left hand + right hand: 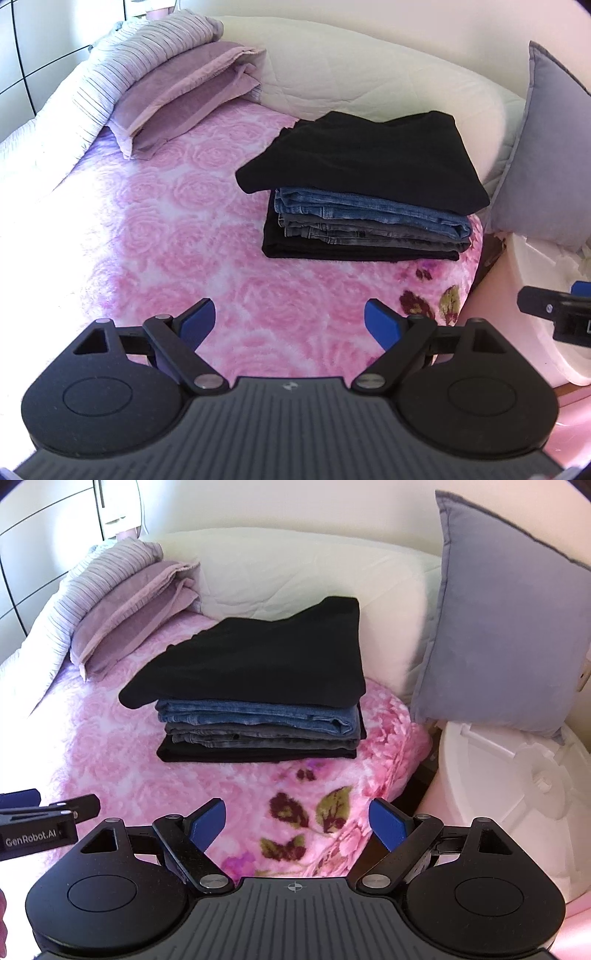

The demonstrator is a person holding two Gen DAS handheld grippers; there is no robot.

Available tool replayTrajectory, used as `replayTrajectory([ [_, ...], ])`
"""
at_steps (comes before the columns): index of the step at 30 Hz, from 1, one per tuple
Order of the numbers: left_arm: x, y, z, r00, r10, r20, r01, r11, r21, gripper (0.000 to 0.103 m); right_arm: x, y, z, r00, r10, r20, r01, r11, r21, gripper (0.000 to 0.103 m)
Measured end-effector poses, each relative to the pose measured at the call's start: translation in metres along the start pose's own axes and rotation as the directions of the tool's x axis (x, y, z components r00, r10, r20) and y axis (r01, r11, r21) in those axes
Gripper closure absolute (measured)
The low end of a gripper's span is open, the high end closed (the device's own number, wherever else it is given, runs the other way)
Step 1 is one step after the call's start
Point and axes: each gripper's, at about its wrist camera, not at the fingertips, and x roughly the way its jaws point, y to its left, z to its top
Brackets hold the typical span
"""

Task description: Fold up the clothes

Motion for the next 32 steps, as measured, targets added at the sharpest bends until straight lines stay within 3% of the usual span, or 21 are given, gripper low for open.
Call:
replayTrajectory([
  [8, -0.012, 0.004, -0.006, 1.0, -0.001, 0.009, 0.001, 1.0, 0.017, 0.017, -0.018, 0.004, -0.01, 1.0, -0.012, 0.003, 0.012, 1.0, 0.021, 0.015],
  [32, -0.017, -0.002, -0.01, 1.0, -0.021, 0.012, 0.021, 0.999, 0.04, 0.015, -0.017, 0.005, -0.013, 1.0, -0.009, -0.011, 0.009, 1.0, 0.025, 0.015],
])
